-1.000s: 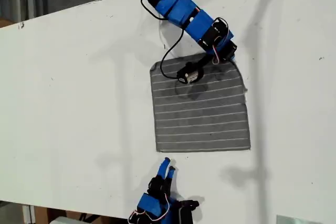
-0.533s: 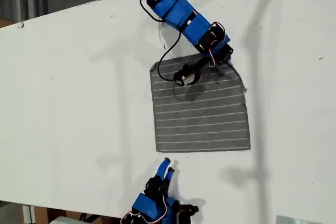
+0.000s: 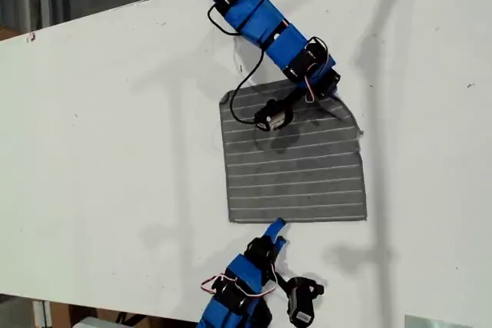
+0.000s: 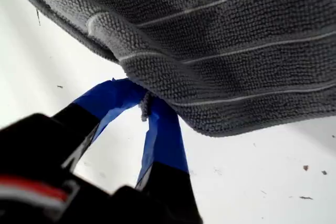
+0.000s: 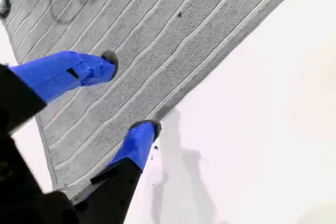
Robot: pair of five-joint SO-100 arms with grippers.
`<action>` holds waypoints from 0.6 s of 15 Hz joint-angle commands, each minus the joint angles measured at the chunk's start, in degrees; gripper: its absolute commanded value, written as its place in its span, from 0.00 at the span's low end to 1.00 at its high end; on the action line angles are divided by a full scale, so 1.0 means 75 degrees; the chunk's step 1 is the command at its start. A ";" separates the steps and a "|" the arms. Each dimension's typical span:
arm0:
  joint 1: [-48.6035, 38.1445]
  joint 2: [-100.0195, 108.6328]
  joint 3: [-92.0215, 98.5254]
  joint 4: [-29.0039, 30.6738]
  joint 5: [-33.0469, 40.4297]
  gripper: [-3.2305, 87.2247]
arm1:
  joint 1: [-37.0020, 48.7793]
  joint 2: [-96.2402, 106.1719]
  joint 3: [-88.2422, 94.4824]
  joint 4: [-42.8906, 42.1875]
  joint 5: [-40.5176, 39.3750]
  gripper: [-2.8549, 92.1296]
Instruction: Grasp corners of a square towel and fold twice.
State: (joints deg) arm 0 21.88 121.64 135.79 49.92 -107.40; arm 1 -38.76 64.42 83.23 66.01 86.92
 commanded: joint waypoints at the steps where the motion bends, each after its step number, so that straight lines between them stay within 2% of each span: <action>1: 0.0516 -0.1465 -0.1488 -0.0152 -0.0293 0.28 | 0.0082 0.0082 -0.0480 -0.0012 -0.0082 0.03; 5: 0.1195 -0.3680 -0.3598 0.0035 -0.0656 0.28 | 0.0070 0.0070 -0.0480 -0.0035 -0.0059 0.03; 9: 0.1887 -0.4699 -0.3996 -0.0445 -0.1605 0.28 | 0.0059 0.0059 -0.0469 -0.0012 -0.0047 0.03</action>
State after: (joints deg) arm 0 34.10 87.28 109.78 47.90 -117.25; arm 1 -38.50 64.07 83.23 66.01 86.92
